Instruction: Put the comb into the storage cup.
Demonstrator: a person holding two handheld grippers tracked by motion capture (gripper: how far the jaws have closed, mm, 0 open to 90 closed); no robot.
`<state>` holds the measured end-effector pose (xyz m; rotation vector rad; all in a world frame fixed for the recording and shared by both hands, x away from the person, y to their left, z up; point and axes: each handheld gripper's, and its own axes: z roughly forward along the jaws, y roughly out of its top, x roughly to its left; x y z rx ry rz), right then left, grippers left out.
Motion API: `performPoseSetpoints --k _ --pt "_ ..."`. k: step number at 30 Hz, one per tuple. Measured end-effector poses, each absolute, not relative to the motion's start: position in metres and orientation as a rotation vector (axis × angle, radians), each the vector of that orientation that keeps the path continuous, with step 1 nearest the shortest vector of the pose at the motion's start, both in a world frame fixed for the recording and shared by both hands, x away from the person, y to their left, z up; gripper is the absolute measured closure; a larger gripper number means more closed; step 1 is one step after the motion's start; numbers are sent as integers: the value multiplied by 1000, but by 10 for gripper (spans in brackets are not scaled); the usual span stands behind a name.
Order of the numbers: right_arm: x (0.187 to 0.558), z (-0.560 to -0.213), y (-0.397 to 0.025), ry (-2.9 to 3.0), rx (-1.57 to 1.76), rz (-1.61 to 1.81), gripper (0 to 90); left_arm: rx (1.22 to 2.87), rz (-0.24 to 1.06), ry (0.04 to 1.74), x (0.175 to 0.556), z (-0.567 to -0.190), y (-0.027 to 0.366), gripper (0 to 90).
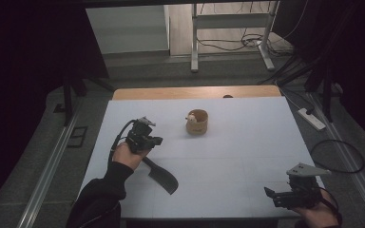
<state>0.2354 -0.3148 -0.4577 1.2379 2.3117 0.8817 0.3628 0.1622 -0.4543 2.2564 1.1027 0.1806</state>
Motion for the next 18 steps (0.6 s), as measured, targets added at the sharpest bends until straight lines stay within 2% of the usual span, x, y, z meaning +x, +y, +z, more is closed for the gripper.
performPoseSetpoints --k 6,18 --pt "236 -458 -315 2314 1239 882 0 2292 251 1080 364 -459 164 884" --pt "236 -458 -315 2316 1236 880 2 2284 175 1144 372 -484 175 884"
